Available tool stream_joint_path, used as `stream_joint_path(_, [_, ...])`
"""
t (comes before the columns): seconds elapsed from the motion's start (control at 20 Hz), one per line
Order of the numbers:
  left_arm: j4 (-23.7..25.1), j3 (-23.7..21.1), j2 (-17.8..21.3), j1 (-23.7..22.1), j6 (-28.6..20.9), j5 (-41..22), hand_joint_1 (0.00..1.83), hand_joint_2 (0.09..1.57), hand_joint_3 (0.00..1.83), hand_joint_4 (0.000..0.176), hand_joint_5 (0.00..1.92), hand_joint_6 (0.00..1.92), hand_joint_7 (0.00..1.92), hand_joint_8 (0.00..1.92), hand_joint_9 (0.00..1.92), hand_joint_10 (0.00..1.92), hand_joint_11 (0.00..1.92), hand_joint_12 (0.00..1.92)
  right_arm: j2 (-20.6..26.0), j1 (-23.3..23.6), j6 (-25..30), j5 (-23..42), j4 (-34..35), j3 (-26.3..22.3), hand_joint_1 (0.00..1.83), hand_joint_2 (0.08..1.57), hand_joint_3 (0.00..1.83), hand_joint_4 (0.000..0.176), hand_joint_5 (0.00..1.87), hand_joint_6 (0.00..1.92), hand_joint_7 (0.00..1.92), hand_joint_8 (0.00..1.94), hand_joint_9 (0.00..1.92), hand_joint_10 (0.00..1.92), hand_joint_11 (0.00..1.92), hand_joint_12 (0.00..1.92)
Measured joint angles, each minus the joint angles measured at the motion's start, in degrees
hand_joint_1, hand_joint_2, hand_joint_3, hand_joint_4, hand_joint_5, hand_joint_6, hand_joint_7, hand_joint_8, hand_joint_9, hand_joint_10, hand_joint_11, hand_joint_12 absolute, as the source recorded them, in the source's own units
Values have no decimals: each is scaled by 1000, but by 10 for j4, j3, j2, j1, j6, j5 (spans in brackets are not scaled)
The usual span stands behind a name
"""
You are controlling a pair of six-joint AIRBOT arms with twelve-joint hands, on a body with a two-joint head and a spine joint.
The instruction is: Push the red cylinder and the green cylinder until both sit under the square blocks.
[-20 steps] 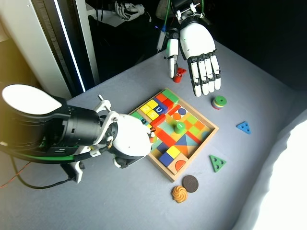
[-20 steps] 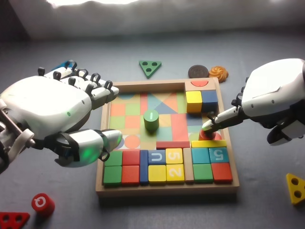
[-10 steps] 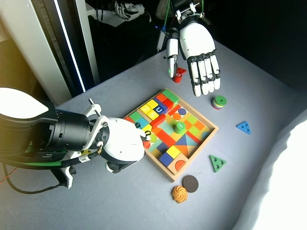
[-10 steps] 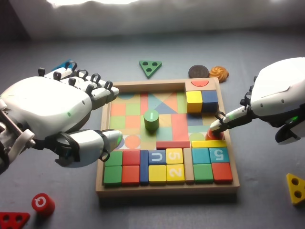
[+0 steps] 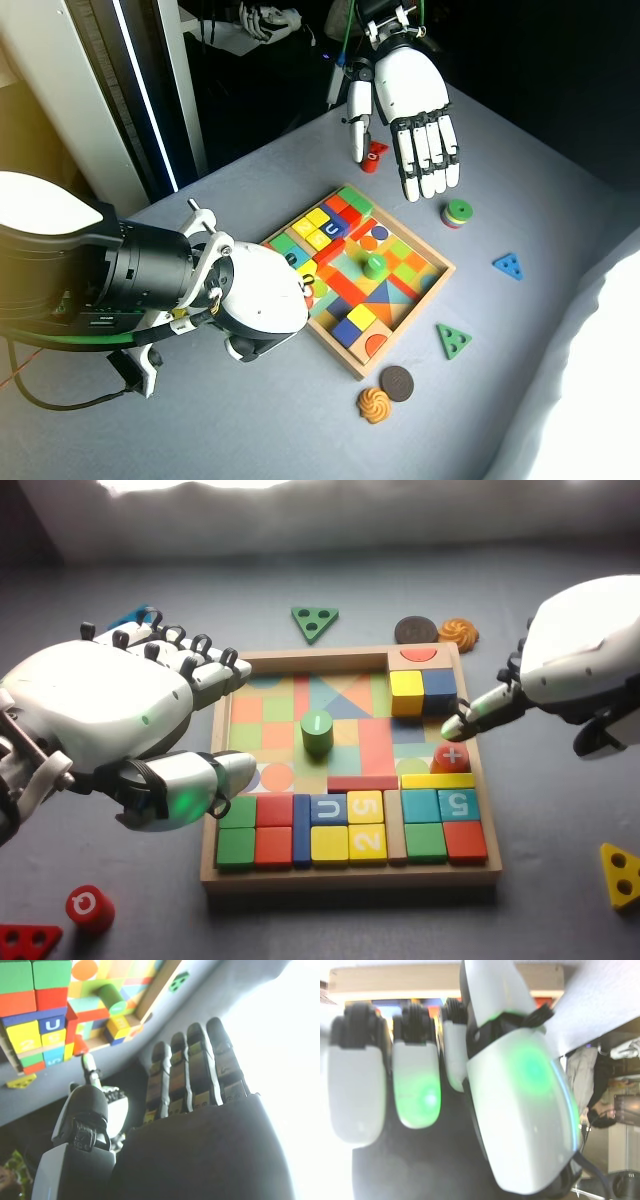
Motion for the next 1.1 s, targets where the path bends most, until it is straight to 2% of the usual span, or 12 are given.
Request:
stream_joint_path(0.15, [-1, 0, 0, 0, 0, 0, 0, 1439, 0, 0, 188, 7, 201, 7, 175, 8, 0, 413, -4, 6, 0, -6, 1, -2, 1782, 1306, 0, 0, 286, 2, 1638, 1941, 1827, 1921, 1854, 1921])
stream_joint_path(0.2, [-1, 0, 0, 0, 0, 0, 0, 1441, 0, 0, 165, 4, 171, 6, 145, 5, 0, 333, -9, 6, -3, -9, -1, -2, 1786, 1307, 0, 0, 277, 0, 1647, 1941, 1825, 1921, 1853, 1921])
stream_joint_path(0.25, [-1, 0, 0, 0, 0, 0, 0, 1443, 1, 0, 175, 6, 182, 8, 156, 8, 0, 346, -15, 6, -12, -12, -1, -2, 1730, 1316, 0, 0, 296, 8, 1652, 1941, 1813, 1921, 1818, 1921])
stream_joint_path(0.35, [-1, 0, 0, 0, 1, 0, 0, 1443, 0, 0, 165, 1, 178, 4, 156, 7, 0, 353, -33, 9, -37, -27, 0, -2, 1744, 1321, 0, 0, 309, 12, 1675, 1941, 1825, 1921, 1832, 1921])
stream_joint_path(0.4, [-1, 0, 0, 0, 1, 0, 0, 1436, 0, 0, 184, 6, 200, 8, 179, 11, 0, 415, -44, 13, -38, -29, -1, 3, 1759, 1312, 0, 0, 290, 3, 1693, 1941, 1841, 1921, 1863, 1921])
stream_joint_path(0.6, [-2, 0, 0, 0, 3, 0, 0, 1443, 1, 0, 171, 5, 179, 5, 157, 6, 0, 373, -94, 36, -38, -37, 1, 25, 1804, 1287, 0, 0, 277, 6, 1708, 1941, 1858, 1921, 1898, 1921])
stream_joint_path(0.8, [-5, 0, -4, 0, 3, -7, 0, 1447, 2, 0, 191, 8, 197, 6, 172, 8, 0, 407, -121, 47, -42, -38, 0, 43, 1809, 1283, 0, 0, 273, 4, 1732, 1941, 1874, 1921, 1913, 1921])
stream_joint_path(0.85, [-5, 0, -5, 0, 3, -8, 0, 1449, 2, 0, 176, 1, 180, 4, 156, 3, 0, 363, -127, 50, -42, -36, 0, 46, 1810, 1282, 0, 0, 280, 7, 1732, 1941, 1874, 1921, 1912, 1921])
stream_joint_path(1.1, [-9, -5, -5, 0, 4, -9, 0, 1454, 1, 0, 184, 1, 196, 2, 175, 3, 0, 402, -146, 54, -42, -36, -3, 47, 1784, 1307, 0, 0, 281, 3, 1698, 1941, 1848, 1921, 1885, 1921])
